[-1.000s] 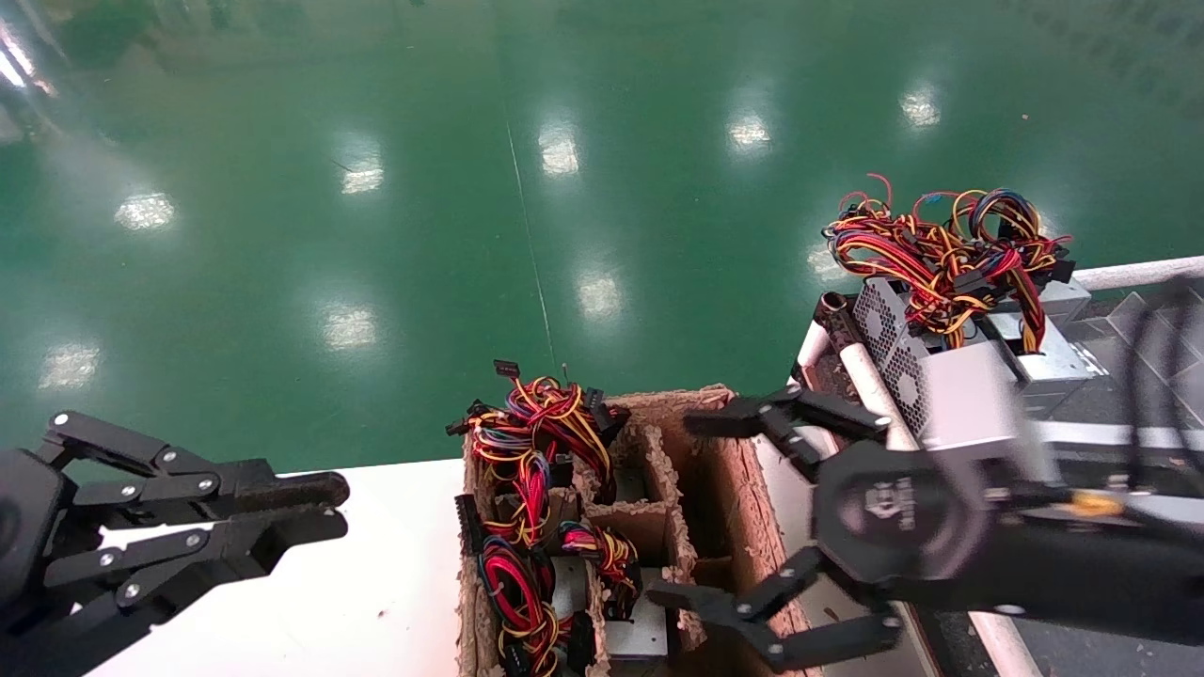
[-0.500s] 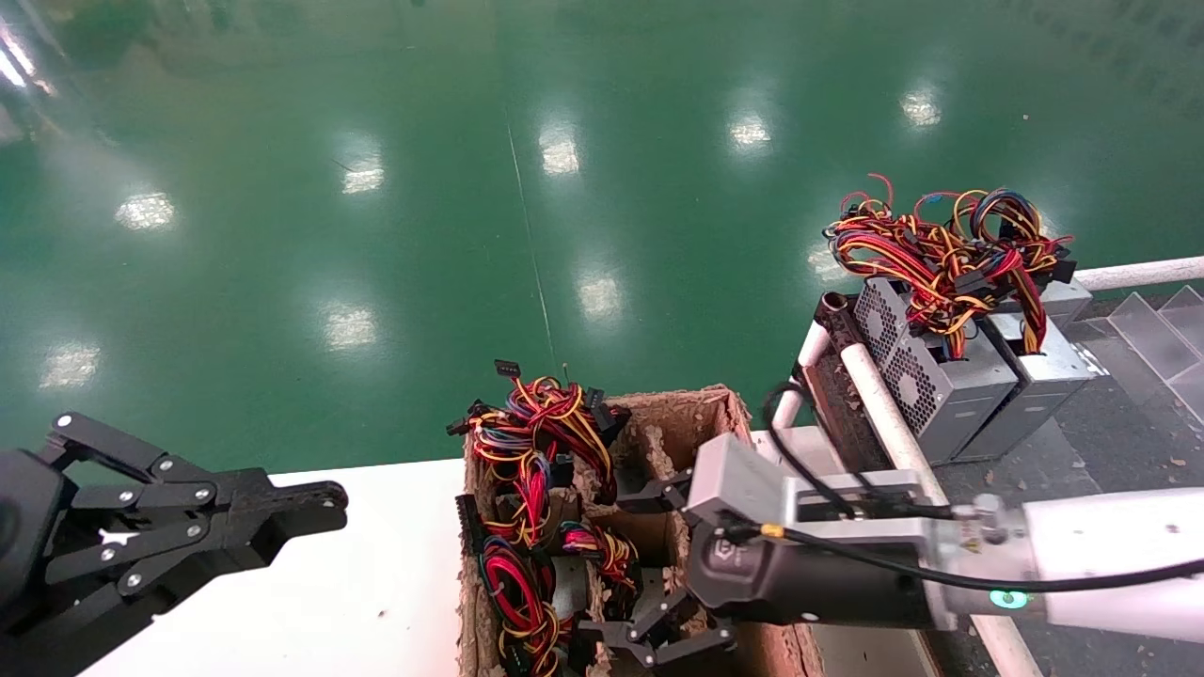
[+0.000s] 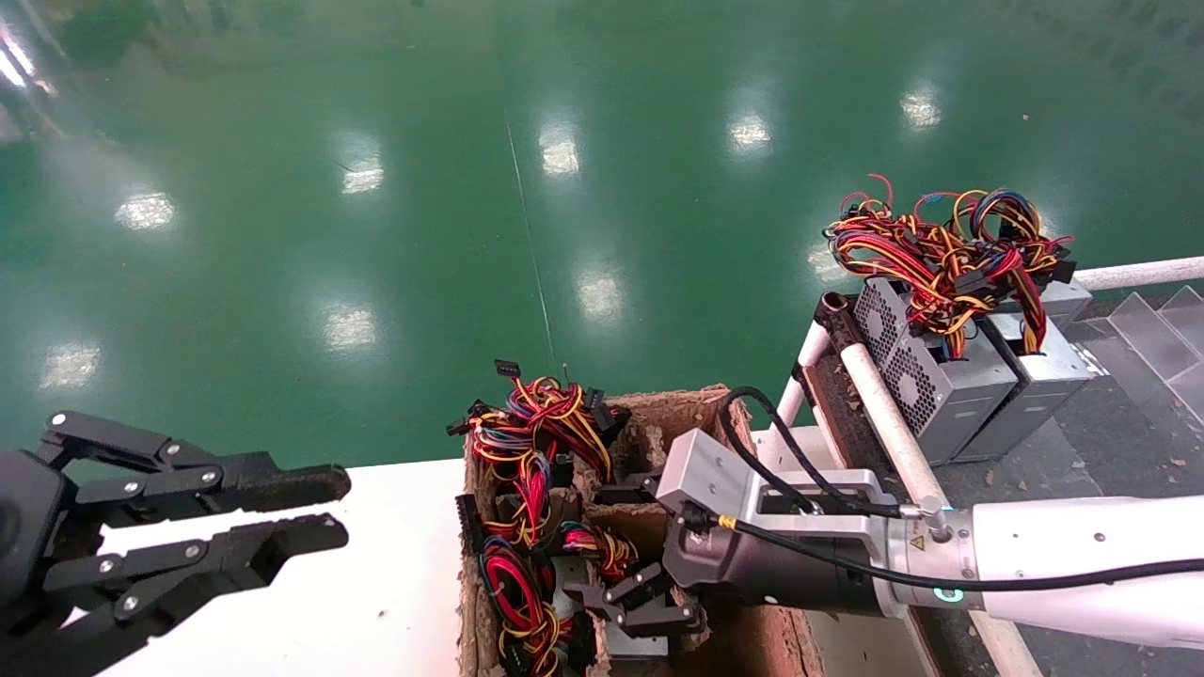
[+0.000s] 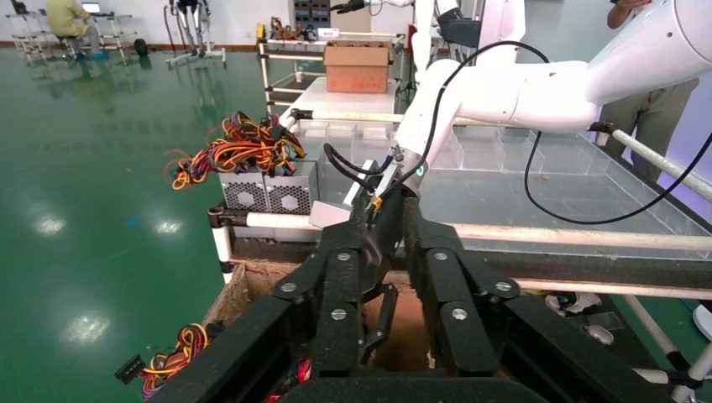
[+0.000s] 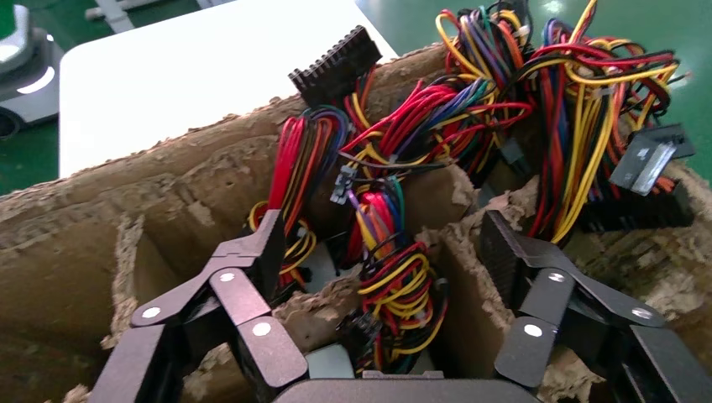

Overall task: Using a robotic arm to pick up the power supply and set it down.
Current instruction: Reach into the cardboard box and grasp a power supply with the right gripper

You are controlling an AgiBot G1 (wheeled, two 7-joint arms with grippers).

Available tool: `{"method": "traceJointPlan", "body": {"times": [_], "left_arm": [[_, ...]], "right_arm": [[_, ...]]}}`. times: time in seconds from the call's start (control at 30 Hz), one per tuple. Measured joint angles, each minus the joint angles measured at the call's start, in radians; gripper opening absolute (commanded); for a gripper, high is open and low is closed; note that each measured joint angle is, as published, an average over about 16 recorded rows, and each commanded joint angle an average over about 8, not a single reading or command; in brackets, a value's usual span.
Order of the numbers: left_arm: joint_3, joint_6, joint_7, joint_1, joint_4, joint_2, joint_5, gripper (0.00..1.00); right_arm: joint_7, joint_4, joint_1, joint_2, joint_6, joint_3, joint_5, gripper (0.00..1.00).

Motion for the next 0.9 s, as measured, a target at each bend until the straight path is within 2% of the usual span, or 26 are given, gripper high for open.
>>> {"method": "traceJointPlan", "body": {"times": [0.9], "left_arm": [[0.001, 0.000, 0.001, 0.000, 0.000, 0.000, -0.001, 1.00]], "right_arm": [[-0.008, 0.007, -0.032, -0.001, 0.040, 0.000, -0.018, 0.00]]}}
